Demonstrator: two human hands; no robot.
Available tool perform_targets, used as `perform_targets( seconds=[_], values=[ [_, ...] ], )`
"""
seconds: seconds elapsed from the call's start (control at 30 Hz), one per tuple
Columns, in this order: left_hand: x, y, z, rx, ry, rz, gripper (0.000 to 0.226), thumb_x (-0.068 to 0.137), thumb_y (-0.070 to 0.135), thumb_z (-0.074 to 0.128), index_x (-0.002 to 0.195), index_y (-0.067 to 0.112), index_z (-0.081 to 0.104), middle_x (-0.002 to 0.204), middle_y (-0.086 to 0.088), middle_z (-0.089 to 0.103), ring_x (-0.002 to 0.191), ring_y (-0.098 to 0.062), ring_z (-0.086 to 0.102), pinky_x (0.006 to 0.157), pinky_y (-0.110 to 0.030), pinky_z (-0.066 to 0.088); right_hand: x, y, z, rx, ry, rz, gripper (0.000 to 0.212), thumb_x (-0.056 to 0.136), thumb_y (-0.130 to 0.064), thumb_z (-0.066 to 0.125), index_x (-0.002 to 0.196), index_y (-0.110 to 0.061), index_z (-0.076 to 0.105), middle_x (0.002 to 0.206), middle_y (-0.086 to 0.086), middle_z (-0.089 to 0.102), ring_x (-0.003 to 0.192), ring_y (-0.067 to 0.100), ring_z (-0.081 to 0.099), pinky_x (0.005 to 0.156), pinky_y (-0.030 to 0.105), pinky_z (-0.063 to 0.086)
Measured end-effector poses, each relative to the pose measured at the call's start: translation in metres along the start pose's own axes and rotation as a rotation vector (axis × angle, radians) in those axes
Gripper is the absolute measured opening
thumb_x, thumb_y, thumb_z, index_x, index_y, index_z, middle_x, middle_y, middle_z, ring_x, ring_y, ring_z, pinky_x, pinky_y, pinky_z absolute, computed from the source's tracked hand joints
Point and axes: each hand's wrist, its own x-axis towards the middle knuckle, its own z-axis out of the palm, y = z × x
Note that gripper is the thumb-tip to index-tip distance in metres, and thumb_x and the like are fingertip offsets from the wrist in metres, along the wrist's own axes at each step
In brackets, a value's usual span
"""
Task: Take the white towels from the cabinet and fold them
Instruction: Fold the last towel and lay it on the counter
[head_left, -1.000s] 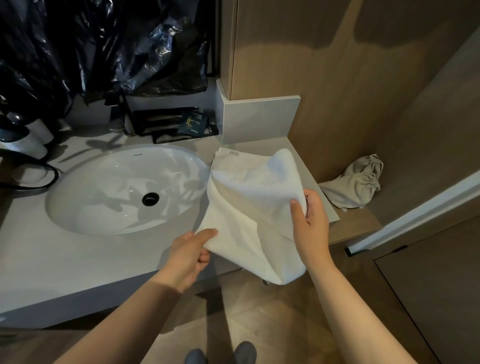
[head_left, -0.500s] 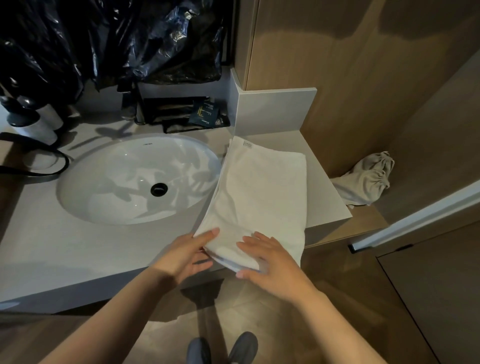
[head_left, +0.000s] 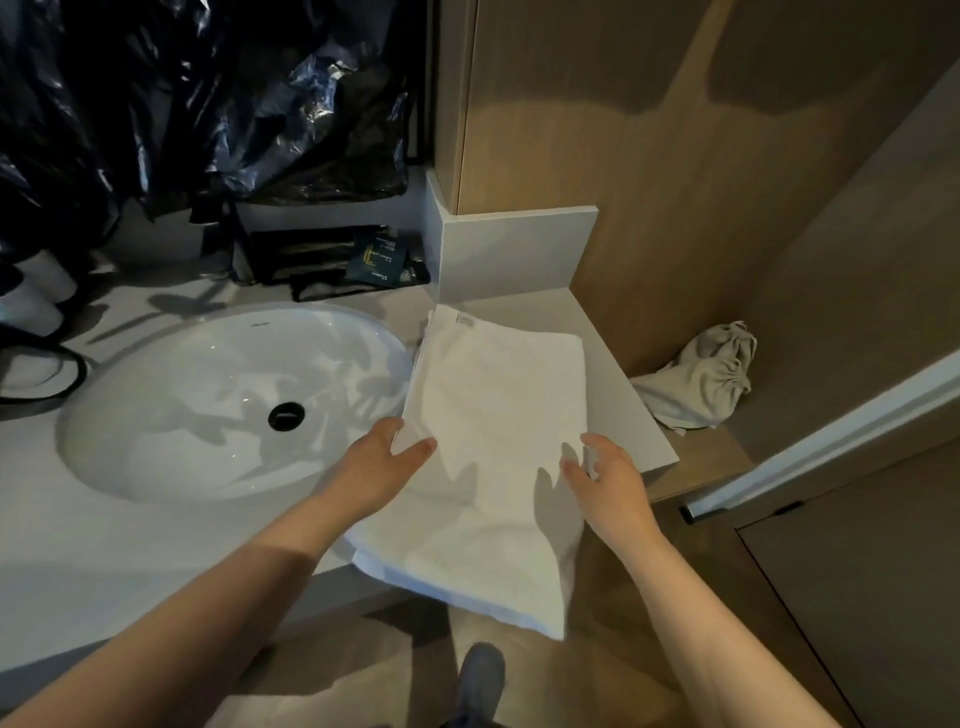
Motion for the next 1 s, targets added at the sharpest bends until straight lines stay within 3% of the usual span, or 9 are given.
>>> perform_targets(
  seconds=[0.17, 0.37, 0.47, 0.57, 0.63, 0.7, 0.8, 0.9, 1.0],
  values=[
    [0.048, 0.021, 0.006, 0.044, 0.025, -0.068, 0.067, 0.101, 0.045, 0.038, 0.152, 0.008, 0.018, 0.155, -0.012, 0.031, 0.141, -0.029, 0.032, 0.111, -0.035, 0.027, 0.059, -0.006, 0.0, 0.048, -0.086, 0.159, 0.062, 0.098, -0.038, 0.055, 0.146, -0.005, 0.034, 0.145, 0.012, 0.046, 0.132, 0.029, 0.045, 0.096, 0.03, 0.039],
    [0.099, 0.03, 0.015, -0.036, 0.093, -0.27, 0.057, 0.1, 0.044, 0.044, 0.132, -0.003, 0.045, 0.131, -0.021, 0.052, 0.117, -0.035, 0.052, 0.093, -0.035, 0.04, 0.115, -0.009, 0.008, 0.287, -0.031, 0.291, 0.037, 0.095, -0.028, 0.062, 0.12, -0.001, 0.055, 0.103, 0.002, 0.055, 0.113, 0.028, 0.057, 0.078, 0.028, 0.039],
    [0.113, 0.035, 0.019, -0.217, 0.1, -0.272, 0.043, 0.097, 0.04, 0.052, 0.104, -0.001, 0.063, 0.102, -0.018, 0.065, 0.083, -0.026, 0.061, 0.074, -0.031, 0.045, 0.126, -0.016, -0.003, 0.474, -0.04, 0.136, 0.012, 0.099, -0.022, 0.055, 0.107, -0.014, 0.061, 0.096, -0.006, 0.065, 0.101, 0.016, 0.064, 0.07, 0.017, 0.045],
    [0.122, 0.042, 0.026, -0.361, 0.212, -0.175, 0.03, 0.094, 0.039, 0.058, 0.087, 0.011, 0.065, 0.074, -0.005, 0.066, 0.064, -0.019, 0.06, 0.062, -0.03, 0.047, 0.147, -0.025, -0.029, 0.441, 0.119, -0.08, 0.01, 0.1, -0.018, 0.052, 0.106, -0.016, 0.059, 0.097, -0.006, 0.065, 0.089, 0.0, 0.061, 0.066, 0.004, 0.042],
    [0.133, 0.045, 0.033, -0.317, 0.283, -0.16, 0.038, 0.092, 0.046, 0.058, 0.098, 0.008, 0.06, 0.08, -0.008, 0.065, 0.073, -0.025, 0.063, 0.068, -0.034, 0.051, 0.183, -0.021, -0.038, 0.38, 0.17, -0.044, 0.02, 0.1, -0.021, 0.054, 0.114, -0.009, 0.058, 0.105, 0.005, 0.065, 0.094, 0.013, 0.061, 0.071, 0.01, 0.041],
    [0.142, 0.049, 0.038, -0.162, 0.296, -0.186, 0.051, 0.091, 0.052, 0.056, 0.11, 0.005, 0.053, 0.1, -0.016, 0.064, 0.092, -0.034, 0.062, 0.082, -0.043, 0.052, 0.211, -0.009, -0.036, 0.279, 0.043, 0.079, 0.037, 0.097, -0.034, 0.057, 0.12, -0.005, 0.054, 0.111, 0.011, 0.062, 0.104, 0.024, 0.059, 0.078, 0.022, 0.038],
    [0.15, 0.048, 0.048, 0.016, 0.268, -0.156, 0.072, 0.084, 0.068, 0.046, 0.12, 0.006, 0.052, 0.114, -0.017, 0.06, 0.108, -0.039, 0.056, 0.094, -0.048, 0.045, 0.199, 0.016, -0.023, 0.179, -0.088, 0.114, 0.047, 0.095, -0.037, 0.058, 0.125, -0.002, 0.047, 0.118, 0.014, 0.059, 0.11, 0.027, 0.058, 0.083, 0.026, 0.04],
    [0.143, 0.05, 0.054, 0.139, 0.272, -0.106, 0.059, 0.096, 0.048, 0.047, 0.138, 0.007, 0.041, 0.127, -0.02, 0.05, 0.12, -0.038, 0.046, 0.101, -0.043, 0.036, 0.158, 0.036, -0.023, 0.131, -0.027, 0.074, 0.053, 0.095, -0.031, 0.061, 0.14, -0.009, 0.044, 0.13, 0.009, 0.058, 0.121, 0.026, 0.056, 0.097, 0.034, 0.048],
    [0.138, 0.05, 0.061, 0.257, 0.32, -0.048, 0.059, 0.098, 0.039, 0.046, 0.144, 0.005, 0.033, 0.134, -0.023, 0.045, 0.122, -0.041, 0.043, 0.102, -0.044, 0.034, 0.128, 0.047, -0.021, 0.017, 0.008, 0.08, 0.05, 0.095, -0.033, 0.061, 0.139, -0.014, 0.045, 0.129, -0.001, 0.053, 0.119, 0.019, 0.054, 0.092, 0.025, 0.045]
  ],
)
